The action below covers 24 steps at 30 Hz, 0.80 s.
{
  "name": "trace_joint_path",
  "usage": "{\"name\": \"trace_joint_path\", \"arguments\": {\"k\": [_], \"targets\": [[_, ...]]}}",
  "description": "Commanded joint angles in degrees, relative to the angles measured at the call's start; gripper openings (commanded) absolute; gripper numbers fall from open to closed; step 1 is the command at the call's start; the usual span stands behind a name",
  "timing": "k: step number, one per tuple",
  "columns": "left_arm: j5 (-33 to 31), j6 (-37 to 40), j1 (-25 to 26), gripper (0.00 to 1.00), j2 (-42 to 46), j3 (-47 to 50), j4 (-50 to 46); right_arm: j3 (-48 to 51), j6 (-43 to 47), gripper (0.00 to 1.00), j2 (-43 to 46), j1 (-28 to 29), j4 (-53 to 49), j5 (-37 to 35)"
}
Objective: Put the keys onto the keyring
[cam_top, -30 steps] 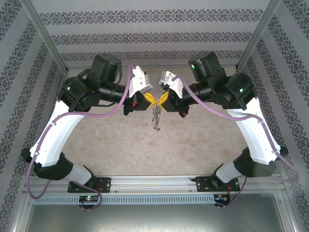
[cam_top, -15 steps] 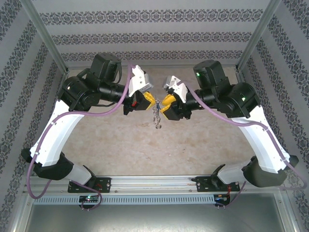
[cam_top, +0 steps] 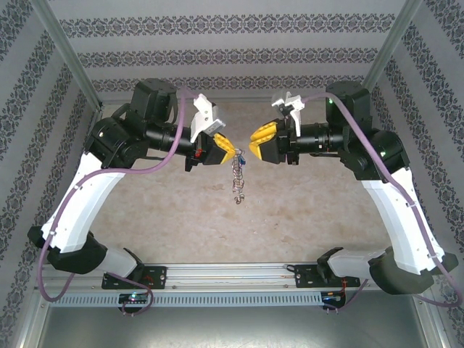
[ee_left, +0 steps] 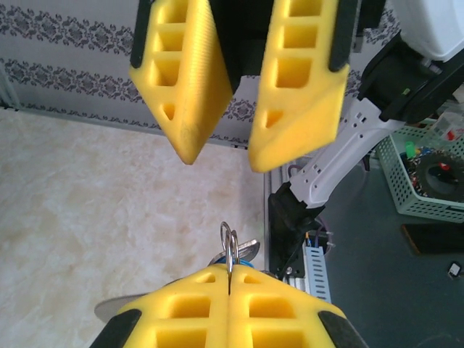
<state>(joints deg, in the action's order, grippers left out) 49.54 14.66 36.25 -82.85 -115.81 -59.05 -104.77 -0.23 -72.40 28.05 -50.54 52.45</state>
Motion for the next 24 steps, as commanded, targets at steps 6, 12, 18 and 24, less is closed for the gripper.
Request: {"name": "trace_joint_path", "arguments": {"k": [6,12,18,24], "targets": [[3.38,-3.1,-0.79,0.0,2.65,1.67,6.25,2.54,-8.03,0.49,-0.55,-0.95,6.78,11.81],[4.98,-4.43,-1.61,0.0,2.73,1.64,7.67,4.21,-8.55,0.48,-0.46,-0.81,7.24,13.74],[6.18,-5.39,-2.05,0.0,2.51,1.55,8.54,4.58,-8.63,0.45,-0.98,-0.38,8.1,13.57],[6.58,-5.95,-2.24,0.0,2.67,1.64,8.86,4.68,-8.62,0.38,-1.44,-0.12,9.17,13.6]]}}
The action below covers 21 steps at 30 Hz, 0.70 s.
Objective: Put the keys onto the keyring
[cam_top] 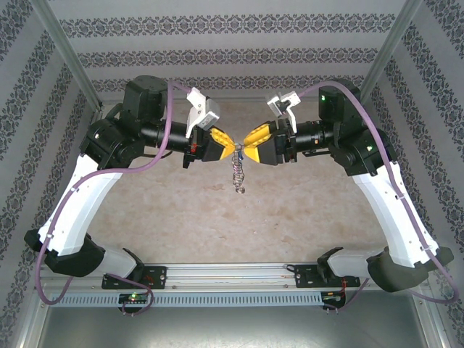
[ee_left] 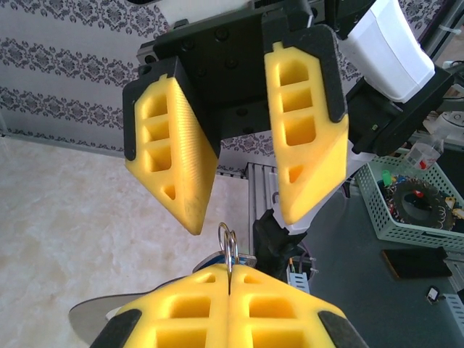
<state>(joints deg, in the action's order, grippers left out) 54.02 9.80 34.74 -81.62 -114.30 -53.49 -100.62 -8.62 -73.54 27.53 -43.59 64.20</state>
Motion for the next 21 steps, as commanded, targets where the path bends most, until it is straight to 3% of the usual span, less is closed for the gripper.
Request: {"name": "trace_joint_path", "arguments": {"k": [1,10,21], "targets": [[2.1,-1.23,-0.73,0.0,1.47,0.13,3.43,0.51,-0.19,0.36,-0.37,0.55,2.21,1.97],[2.12,-2.28,-1.07,0.0,1.97,1.28,5.56,0.5,0.71,0.08,-0.98,0.69,1.42,2.52],[6.47,-9.11,-4.38,0.0,4.08,5.32,16.33,2.3,0.09,0.03,0.14,0.6,2.22,1.92]]}}
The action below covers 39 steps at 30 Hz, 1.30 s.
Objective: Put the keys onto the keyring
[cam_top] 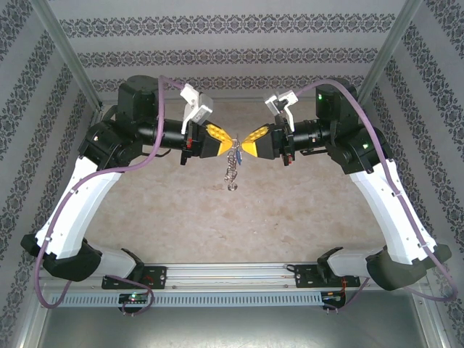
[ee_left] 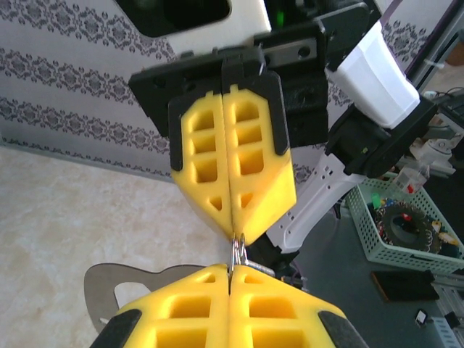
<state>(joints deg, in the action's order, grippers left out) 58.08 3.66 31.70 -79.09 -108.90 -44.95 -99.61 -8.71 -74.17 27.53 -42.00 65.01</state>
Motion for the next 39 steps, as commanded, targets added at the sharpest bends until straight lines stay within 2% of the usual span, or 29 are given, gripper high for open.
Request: {"name": "trace_joint_path", "arguments": {"k": [1,14,20,26,32,39], "targets": [[2.55,-3.34,-1.4,0.0,1.43,-0.07,8.17,1.56,0.11,0.02,0.9,0.6,0.85,1.09],[3.87,-6.11,-1.41,0.0,1.4,2.1,12.64,0.63,-3.05,0.01,-2.07,2.0,5.86,1.34],[3.7,-6.03,-1.61,0.0,1.72,2.53,12.94,-1.19,-2.82,0.07,-3.11,2.35,5.7,0.29],[3.96,-6.66,-2.03,0.0,1.8,2.8,13.84,-1.44,-2.45,0.24,-2.27,1.58,4.58,-1.76],[4.53,-8.16,-2.85,0.0,2.02,4.02,15.75,-0.89,-0.05,0.45,1.88,-0.17,4.38,-9.45],[5.99,-12.69,-3.55,0.0,2.56,6.73,22.26,-1.15,0.63,0.48,2.49,0.62,6.35,-13.09]]}}
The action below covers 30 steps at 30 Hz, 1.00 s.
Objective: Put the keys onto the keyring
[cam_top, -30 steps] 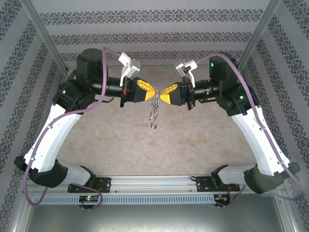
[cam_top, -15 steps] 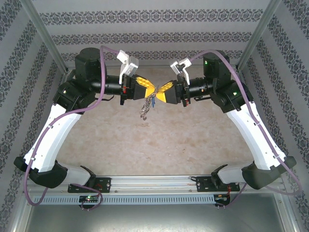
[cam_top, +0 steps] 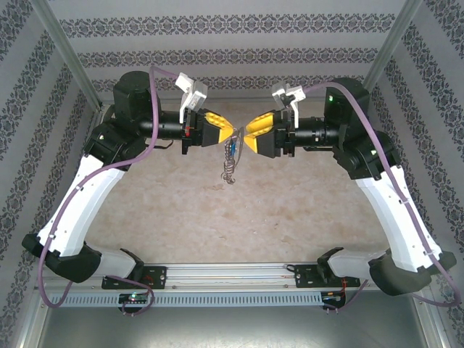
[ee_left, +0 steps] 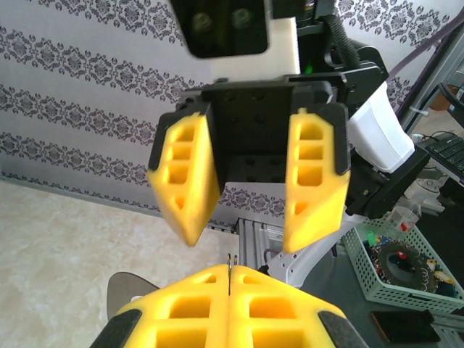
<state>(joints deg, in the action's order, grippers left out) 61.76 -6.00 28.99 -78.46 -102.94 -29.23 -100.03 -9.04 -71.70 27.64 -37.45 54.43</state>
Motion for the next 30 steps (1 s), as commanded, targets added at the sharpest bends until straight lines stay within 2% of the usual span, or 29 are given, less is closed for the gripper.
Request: {"name": "trace_joint_path", "arguments": {"k": [1,7,15,21,30], "targets": [[2.36,-3.99,-0.85,0.0,2.24,1.61,7.78,-0.69,0.91,0.48,-0.14,0.82,2.09,-2.71],[2.03,-12.71,-0.96,0.0,4.43,8.68,21.7,-0.95,0.58,0.48,-1.48,2.08,4.1,-3.19],[1.79,-13.96,-0.99,0.0,5.0,9.77,23.55,-2.18,0.47,0.47,-3.56,2.89,5.34,-2.47],[1.61,-15.62,-1.06,0.0,4.84,10.65,26.42,-2.97,0.42,0.34,-4.54,3.65,6.6,-2.07],[1.7,-15.47,-1.12,0.0,4.69,10.49,25.44,-3.92,1.61,0.0,-4.59,3.74,5.93,-1.35]]}}
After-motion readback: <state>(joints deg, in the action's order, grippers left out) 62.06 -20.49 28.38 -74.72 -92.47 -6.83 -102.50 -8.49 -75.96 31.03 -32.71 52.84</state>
